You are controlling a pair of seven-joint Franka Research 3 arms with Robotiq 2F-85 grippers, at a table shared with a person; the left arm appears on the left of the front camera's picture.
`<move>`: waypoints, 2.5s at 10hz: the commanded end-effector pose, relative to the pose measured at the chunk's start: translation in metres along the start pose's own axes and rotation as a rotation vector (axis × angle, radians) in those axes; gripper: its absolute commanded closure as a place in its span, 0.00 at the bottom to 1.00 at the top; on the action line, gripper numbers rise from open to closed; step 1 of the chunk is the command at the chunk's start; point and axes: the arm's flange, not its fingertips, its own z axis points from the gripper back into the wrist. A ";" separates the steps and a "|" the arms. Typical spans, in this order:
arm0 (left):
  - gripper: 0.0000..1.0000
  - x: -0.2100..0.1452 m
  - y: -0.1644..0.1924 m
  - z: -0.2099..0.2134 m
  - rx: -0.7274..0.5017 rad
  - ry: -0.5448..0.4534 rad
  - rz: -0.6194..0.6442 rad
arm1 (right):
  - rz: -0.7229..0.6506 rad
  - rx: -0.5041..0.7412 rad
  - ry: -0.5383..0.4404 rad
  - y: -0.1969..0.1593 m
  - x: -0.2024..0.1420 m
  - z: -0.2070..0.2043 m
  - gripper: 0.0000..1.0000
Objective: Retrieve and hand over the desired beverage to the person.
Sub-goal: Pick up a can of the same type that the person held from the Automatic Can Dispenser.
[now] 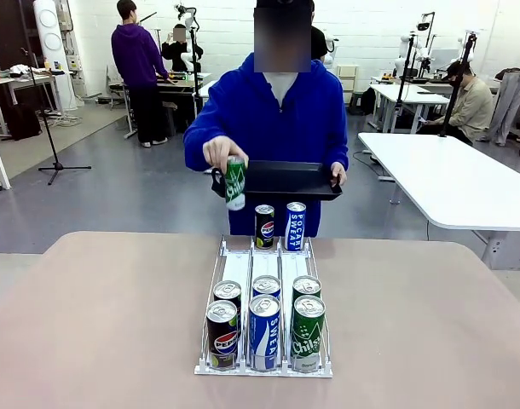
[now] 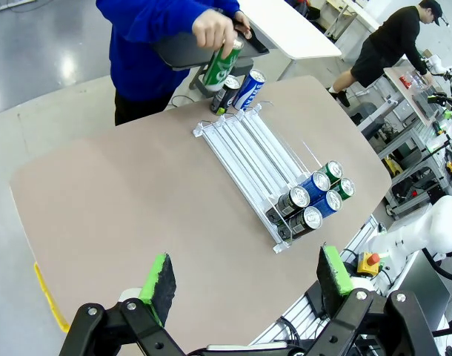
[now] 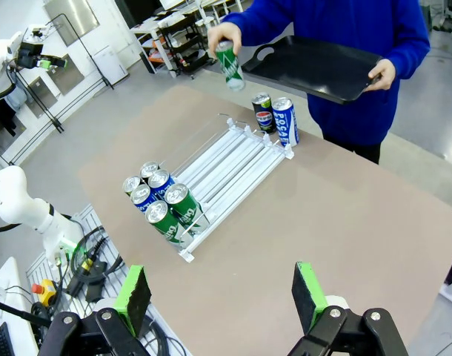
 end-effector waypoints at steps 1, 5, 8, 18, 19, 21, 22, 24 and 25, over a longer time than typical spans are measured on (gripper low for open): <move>0.00 0.001 0.001 0.001 -0.012 -0.005 -0.018 | 0.013 0.024 -0.023 -0.002 0.005 0.000 0.00; 0.00 0.001 0.001 0.001 -0.012 -0.005 -0.018 | 0.013 0.024 -0.023 -0.002 0.005 0.000 0.00; 0.00 0.001 0.001 0.001 -0.012 -0.005 -0.018 | 0.013 0.024 -0.023 -0.002 0.005 0.000 0.00; 0.00 0.001 0.001 0.001 -0.012 -0.005 -0.018 | -0.006 -0.031 0.164 0.019 0.015 -0.028 0.00; 0.00 0.001 0.001 0.001 -0.012 -0.005 -0.018 | -0.017 -0.039 0.328 0.048 0.036 -0.064 0.00; 0.00 0.001 0.001 0.001 -0.012 -0.005 -0.018 | -0.077 -0.122 0.573 0.105 0.062 -0.133 0.00; 0.00 0.001 0.001 0.001 -0.012 -0.005 -0.018 | -0.123 -0.167 0.635 0.133 0.073 -0.170 0.00; 0.00 0.001 0.001 0.001 -0.012 -0.005 -0.018 | -0.281 -0.435 0.713 0.188 0.073 -0.252 0.00; 0.00 0.001 0.001 0.001 -0.012 -0.005 -0.018 | -0.362 -0.490 0.689 0.203 0.068 -0.281 0.00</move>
